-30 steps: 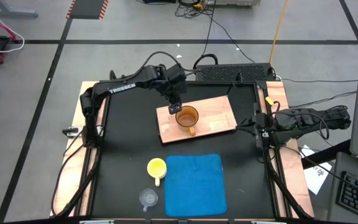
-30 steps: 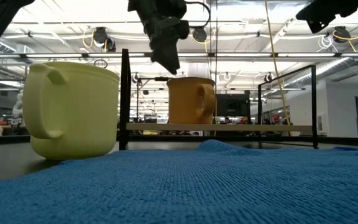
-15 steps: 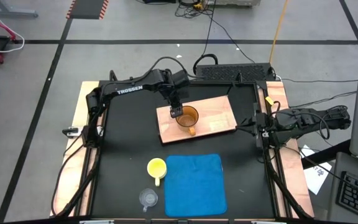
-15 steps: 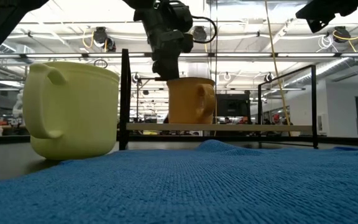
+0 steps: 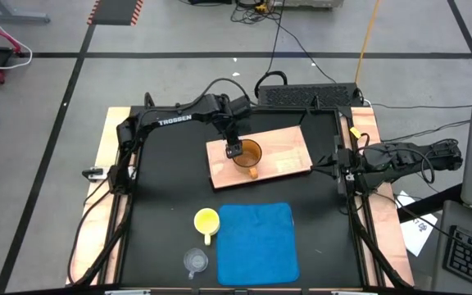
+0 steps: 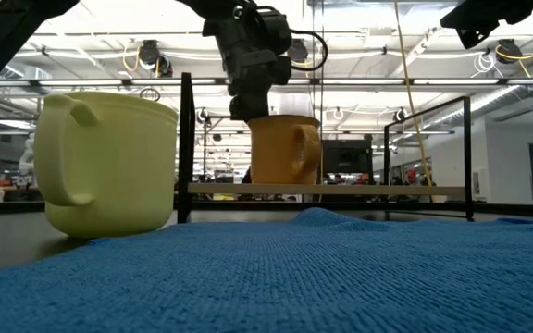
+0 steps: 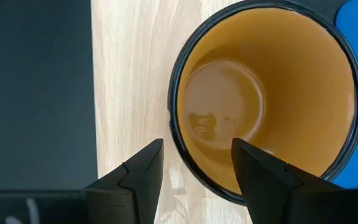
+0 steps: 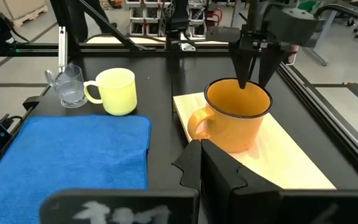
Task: Stack small to large cups/mugs on shelf
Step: Put the orange mug on the shelf
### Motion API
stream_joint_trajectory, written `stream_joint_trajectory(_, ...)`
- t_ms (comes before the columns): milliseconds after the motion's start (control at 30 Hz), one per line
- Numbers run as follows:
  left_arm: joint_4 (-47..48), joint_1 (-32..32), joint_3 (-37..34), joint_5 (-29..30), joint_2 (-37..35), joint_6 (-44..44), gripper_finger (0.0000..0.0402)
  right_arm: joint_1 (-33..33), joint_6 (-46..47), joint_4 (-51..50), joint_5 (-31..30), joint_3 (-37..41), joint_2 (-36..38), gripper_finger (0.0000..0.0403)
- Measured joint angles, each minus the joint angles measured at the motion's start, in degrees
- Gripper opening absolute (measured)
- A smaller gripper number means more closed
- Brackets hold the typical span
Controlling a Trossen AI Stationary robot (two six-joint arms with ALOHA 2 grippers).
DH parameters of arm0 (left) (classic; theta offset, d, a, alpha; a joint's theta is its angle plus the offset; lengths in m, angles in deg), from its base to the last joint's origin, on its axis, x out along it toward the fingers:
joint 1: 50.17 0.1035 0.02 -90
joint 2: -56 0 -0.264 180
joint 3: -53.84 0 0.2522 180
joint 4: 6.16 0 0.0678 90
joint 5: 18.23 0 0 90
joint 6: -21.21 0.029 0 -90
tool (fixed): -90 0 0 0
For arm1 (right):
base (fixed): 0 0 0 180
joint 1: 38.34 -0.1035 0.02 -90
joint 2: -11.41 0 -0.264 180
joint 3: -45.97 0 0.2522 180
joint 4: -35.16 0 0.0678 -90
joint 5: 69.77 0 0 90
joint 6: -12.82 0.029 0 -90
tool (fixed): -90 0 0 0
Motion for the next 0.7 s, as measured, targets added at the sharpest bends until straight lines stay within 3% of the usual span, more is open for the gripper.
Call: stream_joint_trajectory(700,-0.1,-0.1,0.0,1.9,-0.1,0.8,0.0179,0.0,0.0,0.0,0.1,0.0,0.0,0.0)
